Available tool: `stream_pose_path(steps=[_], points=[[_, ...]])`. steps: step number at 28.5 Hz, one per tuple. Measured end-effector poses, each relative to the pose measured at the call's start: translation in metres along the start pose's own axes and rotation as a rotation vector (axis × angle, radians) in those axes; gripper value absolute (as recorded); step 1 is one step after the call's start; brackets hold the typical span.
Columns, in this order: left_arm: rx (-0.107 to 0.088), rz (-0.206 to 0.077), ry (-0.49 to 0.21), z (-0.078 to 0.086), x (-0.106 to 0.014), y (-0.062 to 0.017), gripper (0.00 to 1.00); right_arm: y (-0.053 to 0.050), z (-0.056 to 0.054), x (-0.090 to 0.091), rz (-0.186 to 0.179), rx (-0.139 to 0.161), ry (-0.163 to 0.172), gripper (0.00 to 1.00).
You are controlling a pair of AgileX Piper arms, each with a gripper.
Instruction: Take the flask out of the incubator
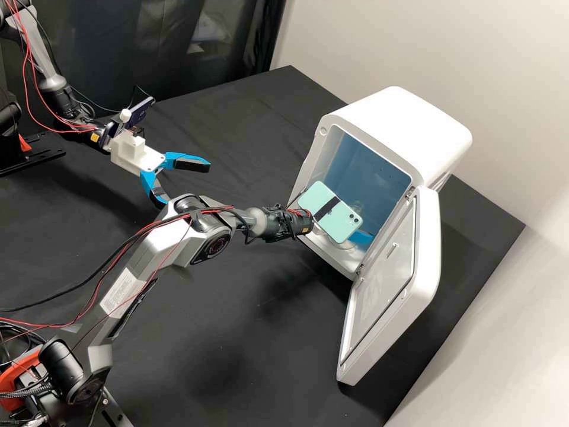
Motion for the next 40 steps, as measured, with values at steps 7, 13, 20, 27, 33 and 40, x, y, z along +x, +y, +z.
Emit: stream_pose_path(steps=[7, 13, 20, 27, 33, 40], points=[[0.000, 0.000, 0.000, 0.0000, 0.0000, 0.0000, 1.00, 0.0023, 0.0005, 0.0006, 0.005, 0.002, 0.000, 0.00], [0.000, 0.000, 0.000, 0.0000, 0.0000, 0.0000, 1.00, -0.0004, 0.0021, 0.0045, 0.004, -0.014, -0.001, 0.00], [0.000, 0.000, 0.000, 0.0000, 0.0000, 0.0000, 1.00, -0.0053, 0.0063, 0.0068, -0.005, -0.036, -0.010, 0.00], [0.000, 0.000, 0.000, 0.0000, 0.0000, 0.0000, 1.00, -0.0060, 0.0067, 0.0077, -0.006, -0.036, -0.011, 0.00], [0.000, 0.000, 0.000, 0.0000, 0.0000, 0.0000, 1.00, -0.0060, 0.0067, 0.0077, -0.006, -0.036, -0.011, 0.00], [0.000, 0.000, 0.000, 0.0000, 0.0000, 0.0000, 1.00, -0.0060, 0.0067, 0.0077, -0.006, -0.036, -0.011, 0.00]])
